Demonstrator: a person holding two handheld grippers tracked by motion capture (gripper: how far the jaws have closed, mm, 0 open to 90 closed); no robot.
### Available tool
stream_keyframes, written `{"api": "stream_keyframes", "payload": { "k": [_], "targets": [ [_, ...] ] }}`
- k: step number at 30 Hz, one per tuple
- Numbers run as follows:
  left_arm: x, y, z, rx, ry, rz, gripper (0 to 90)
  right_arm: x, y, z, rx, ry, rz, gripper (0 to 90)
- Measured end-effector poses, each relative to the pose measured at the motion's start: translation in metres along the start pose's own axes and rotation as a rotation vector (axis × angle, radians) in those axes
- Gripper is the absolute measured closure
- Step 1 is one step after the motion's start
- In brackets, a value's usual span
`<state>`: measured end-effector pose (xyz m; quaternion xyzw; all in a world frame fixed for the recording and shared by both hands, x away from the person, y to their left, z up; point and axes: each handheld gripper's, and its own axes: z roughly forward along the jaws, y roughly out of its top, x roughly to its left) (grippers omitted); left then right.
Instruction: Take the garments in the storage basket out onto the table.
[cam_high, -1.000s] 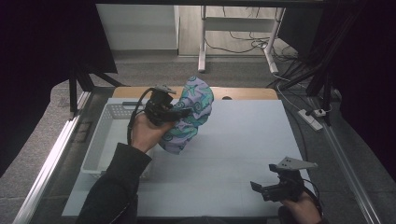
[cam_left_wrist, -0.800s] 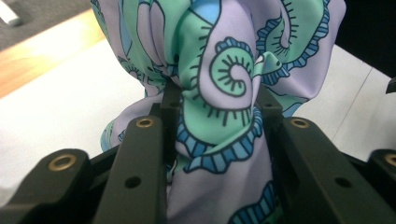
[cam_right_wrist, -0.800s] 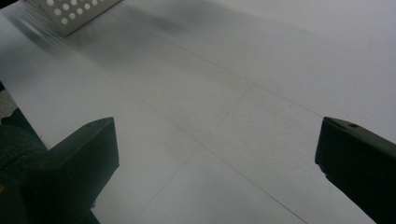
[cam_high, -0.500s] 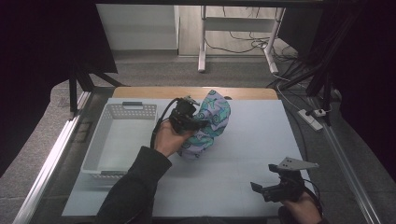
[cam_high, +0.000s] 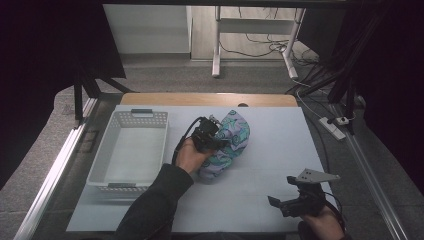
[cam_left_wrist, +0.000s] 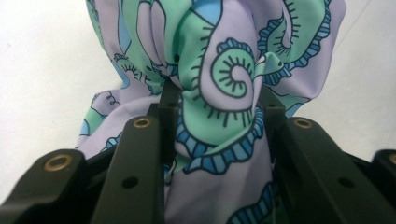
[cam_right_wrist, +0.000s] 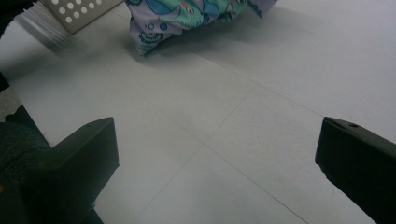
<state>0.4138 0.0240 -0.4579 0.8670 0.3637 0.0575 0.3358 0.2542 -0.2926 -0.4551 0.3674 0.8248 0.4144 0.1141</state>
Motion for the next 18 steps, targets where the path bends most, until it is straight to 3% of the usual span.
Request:
{"api": "stream_keyframes", "payload": {
  "k": [5,11,18],
  "targets": [
    [0.001,-0.009,0.022,0.045,0.001,0.010,62.5,0.001,0.000,0.000,0.002,0.001,-0.005,0.0],
    [0.003,-0.017,0.037,0.063,-0.010,0.019,60.1,0.001,0.000,0.000,0.006,0.002,-0.009,0.0],
    [0.004,-0.024,0.050,0.068,0.023,0.028,52.9,0.001,0.000,0.001,0.013,0.013,-0.019,0.0]
  ]
}}
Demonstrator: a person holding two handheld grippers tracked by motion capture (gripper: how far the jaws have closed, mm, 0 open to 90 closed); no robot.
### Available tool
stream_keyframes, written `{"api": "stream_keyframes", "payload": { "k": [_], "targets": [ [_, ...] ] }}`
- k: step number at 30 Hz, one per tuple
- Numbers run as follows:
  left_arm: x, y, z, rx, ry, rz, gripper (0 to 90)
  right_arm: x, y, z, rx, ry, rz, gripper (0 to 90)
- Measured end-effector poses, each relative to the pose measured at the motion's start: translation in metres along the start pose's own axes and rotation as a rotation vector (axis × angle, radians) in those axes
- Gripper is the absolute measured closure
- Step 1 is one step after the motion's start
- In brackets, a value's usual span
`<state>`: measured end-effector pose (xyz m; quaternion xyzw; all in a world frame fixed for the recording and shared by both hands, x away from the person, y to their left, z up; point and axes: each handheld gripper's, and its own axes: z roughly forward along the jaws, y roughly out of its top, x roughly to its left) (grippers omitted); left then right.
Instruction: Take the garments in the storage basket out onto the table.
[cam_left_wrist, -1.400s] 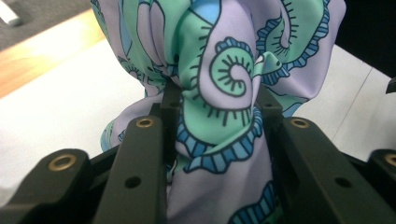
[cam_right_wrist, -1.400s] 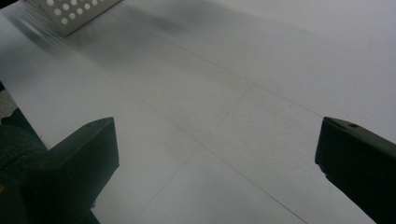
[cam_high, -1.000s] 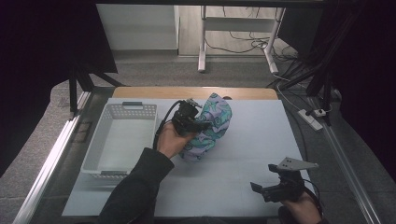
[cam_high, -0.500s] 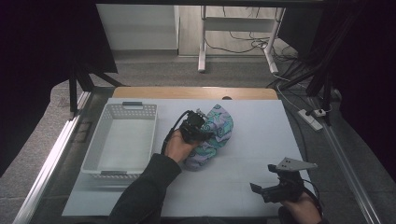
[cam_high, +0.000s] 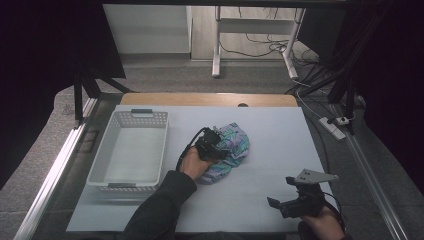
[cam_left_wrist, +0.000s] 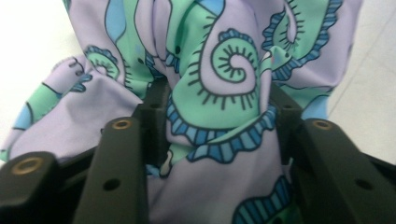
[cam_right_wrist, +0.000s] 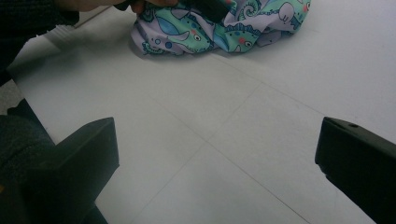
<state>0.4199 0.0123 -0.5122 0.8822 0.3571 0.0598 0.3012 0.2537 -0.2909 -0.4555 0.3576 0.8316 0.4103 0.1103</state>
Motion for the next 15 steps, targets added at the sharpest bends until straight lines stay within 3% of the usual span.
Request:
{"api": "stream_keyframes", "payload": {
  "k": [8,15],
  "targets": [
    [0.0081,-0.0056,0.0064,-0.009,-0.010,-0.027,35.9,0.0008,0.0001,0.0003,0.005,-0.005,-0.007,0.0],
    [0.0049,-0.0053,0.0093,-0.002,-0.018,0.024,24.0,0.0013,0.0002,0.0009,0.010,-0.004,-0.011,0.0]
  ]
}}
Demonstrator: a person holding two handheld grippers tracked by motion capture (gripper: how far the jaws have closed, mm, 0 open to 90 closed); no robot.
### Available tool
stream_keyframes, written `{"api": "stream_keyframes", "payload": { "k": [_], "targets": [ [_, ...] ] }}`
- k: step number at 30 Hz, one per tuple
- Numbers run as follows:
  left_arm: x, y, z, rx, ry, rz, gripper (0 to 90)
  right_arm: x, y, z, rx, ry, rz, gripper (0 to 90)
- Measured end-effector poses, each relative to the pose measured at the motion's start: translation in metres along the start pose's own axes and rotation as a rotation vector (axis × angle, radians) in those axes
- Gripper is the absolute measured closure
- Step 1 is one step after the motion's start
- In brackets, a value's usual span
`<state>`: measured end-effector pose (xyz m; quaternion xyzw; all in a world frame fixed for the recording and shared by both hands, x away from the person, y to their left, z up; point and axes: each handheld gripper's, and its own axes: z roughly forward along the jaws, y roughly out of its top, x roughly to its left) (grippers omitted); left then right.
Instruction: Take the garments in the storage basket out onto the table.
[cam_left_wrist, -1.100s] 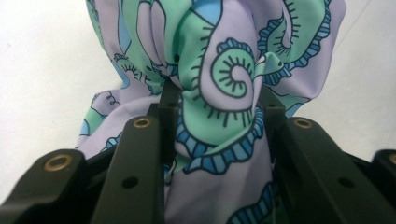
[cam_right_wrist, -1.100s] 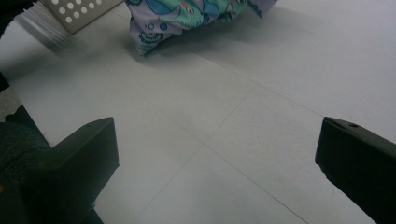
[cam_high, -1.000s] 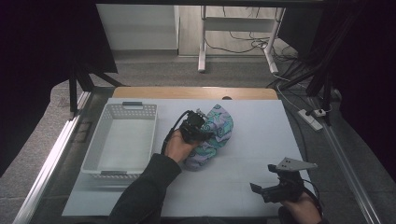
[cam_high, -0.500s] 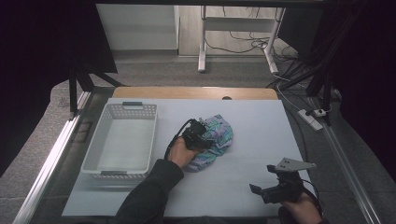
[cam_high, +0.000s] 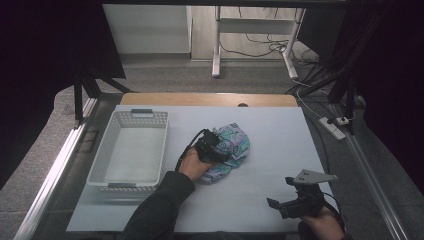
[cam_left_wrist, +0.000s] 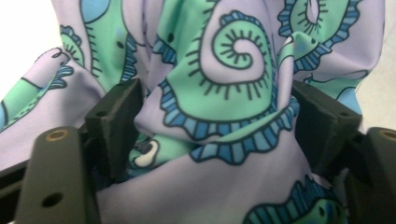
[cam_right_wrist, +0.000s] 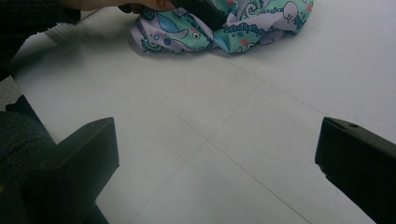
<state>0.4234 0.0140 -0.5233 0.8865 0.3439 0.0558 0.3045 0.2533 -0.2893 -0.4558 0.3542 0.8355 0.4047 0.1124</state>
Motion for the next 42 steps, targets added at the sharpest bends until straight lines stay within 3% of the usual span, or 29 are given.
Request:
{"api": "stream_keyframes", "payload": {
  "k": [6,14,17,24,31,37,42],
  "targets": [
    [0.002,0.001,-0.005,0.000,-0.010,-0.027,18.4,0.000,0.000,0.000,0.001,0.000,-0.001,0.0],
    [-0.001,0.005,-0.014,-0.014,-0.014,-0.008,1.9,0.000,0.000,0.000,0.003,-0.001,-0.004,0.0],
    [-0.002,0.005,-0.017,-0.028,-0.030,-0.014,0.3,0.000,0.000,0.000,0.004,-0.001,-0.004,0.0],
    [-0.003,0.006,-0.025,-0.051,-0.121,-0.015,0.0,0.001,0.000,0.001,0.005,-0.001,-0.006,0.0],
    [-0.005,0.008,-0.034,-0.083,-0.140,-0.007,0.0,0.001,0.000,0.001,0.009,-0.002,-0.010,0.0],
    [-0.002,0.008,-0.039,-0.095,-0.188,0.005,0.0,0.001,0.000,0.001,0.012,-0.003,-0.011,0.0],
    [-0.003,0.008,-0.045,-0.108,-0.193,0.010,0.0,0.001,0.000,0.001,0.012,-0.002,-0.012,0.0]
  ]
}}
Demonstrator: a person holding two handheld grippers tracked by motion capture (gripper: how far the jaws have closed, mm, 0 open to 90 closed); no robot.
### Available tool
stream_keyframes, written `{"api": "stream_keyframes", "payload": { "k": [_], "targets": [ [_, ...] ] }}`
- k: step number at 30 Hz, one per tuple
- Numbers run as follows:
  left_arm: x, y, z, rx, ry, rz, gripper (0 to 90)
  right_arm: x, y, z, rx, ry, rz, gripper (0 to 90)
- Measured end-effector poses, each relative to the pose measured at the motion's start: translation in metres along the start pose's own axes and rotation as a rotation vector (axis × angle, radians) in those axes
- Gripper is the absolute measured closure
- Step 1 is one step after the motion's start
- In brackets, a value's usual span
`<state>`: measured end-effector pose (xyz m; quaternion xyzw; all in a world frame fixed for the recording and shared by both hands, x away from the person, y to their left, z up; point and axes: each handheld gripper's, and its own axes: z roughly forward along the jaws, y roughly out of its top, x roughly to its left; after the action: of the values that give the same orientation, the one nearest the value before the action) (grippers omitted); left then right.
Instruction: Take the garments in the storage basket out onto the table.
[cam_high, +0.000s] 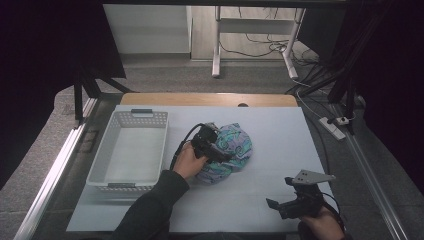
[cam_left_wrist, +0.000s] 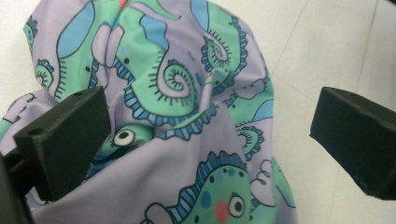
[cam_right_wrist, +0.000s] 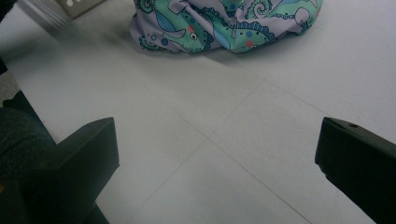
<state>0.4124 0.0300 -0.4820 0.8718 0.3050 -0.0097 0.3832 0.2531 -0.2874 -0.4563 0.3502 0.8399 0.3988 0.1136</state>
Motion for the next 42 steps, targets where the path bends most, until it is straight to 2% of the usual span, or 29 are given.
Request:
{"api": "stream_keyframes", "payload": {
  "k": [2,7,16,21,26,42],
  "targets": [
    [-0.001,0.001,-0.003,-0.007,-0.008,-0.006,0.0,0.000,0.000,0.000,0.000,-0.001,-0.003,0.0],
    [-0.007,0.004,-0.008,-0.018,0.001,-0.003,0.0,0.000,0.000,0.000,0.002,-0.002,-0.002,0.0],
    [-0.017,0.012,-0.020,-0.028,0.020,0.023,0.0,0.000,0.000,0.000,0.002,-0.002,-0.003,0.0],
    [-0.018,0.011,-0.024,-0.015,0.029,0.029,0.0,0.000,0.000,0.000,0.004,-0.002,-0.006,0.0],
    [-0.019,0.008,-0.029,-0.024,0.042,0.025,0.0,0.000,0.000,0.000,0.005,-0.003,-0.005,0.0],
    [-0.022,0.002,-0.044,-0.045,0.020,0.030,0.0,0.000,0.000,0.000,0.006,-0.002,-0.007,0.0]
  ]
}}
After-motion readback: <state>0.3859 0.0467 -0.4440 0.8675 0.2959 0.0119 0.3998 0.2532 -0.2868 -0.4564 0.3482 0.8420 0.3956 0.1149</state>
